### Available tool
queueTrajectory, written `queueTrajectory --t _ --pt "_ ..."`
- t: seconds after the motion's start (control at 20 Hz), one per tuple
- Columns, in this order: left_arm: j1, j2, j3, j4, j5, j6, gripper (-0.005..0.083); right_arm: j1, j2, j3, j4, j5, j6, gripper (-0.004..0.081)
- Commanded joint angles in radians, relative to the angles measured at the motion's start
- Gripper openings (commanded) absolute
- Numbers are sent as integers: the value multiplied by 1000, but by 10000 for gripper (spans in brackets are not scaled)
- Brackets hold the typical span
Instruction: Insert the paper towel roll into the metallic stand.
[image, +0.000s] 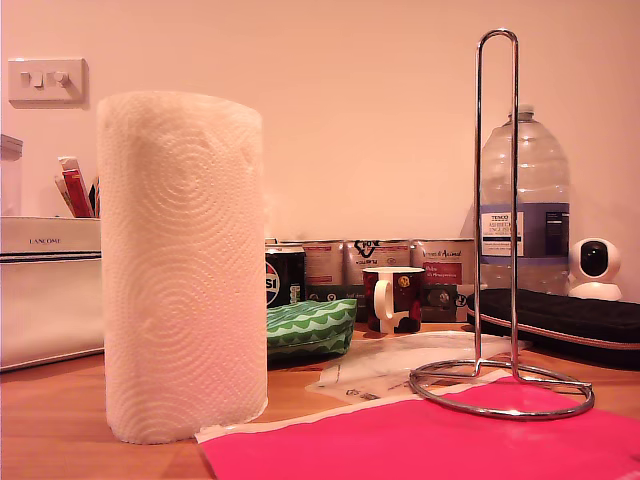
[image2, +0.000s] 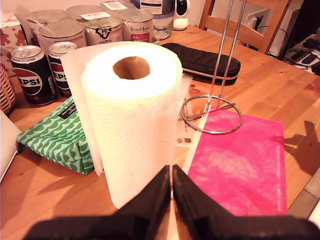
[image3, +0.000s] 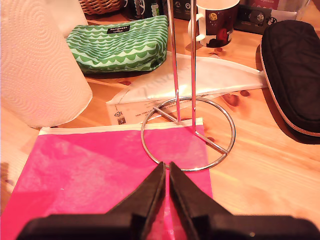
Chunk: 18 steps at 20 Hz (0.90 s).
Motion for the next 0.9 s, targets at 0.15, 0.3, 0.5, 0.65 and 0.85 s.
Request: queueTrajectory --t 0.15,0.3,0.5,0.65,0.85 --pt "-1 4 -11 275 4 -62 -24 0 5 3 256 0 0 -12" --pt "-1 4 -11 275 5 -61 -24 0 5 3 256 -1 12 -12" --pt "-1 10 -4 274 40 -53 -24 0 9 4 245 -2 109 -12" --pt "-1 40 41 227 54 12 -24 9 28 4 241 -12 109 -13" --pt "-2 161 161 92 53 156 -24 33 79 7 237 -37 109 -12"
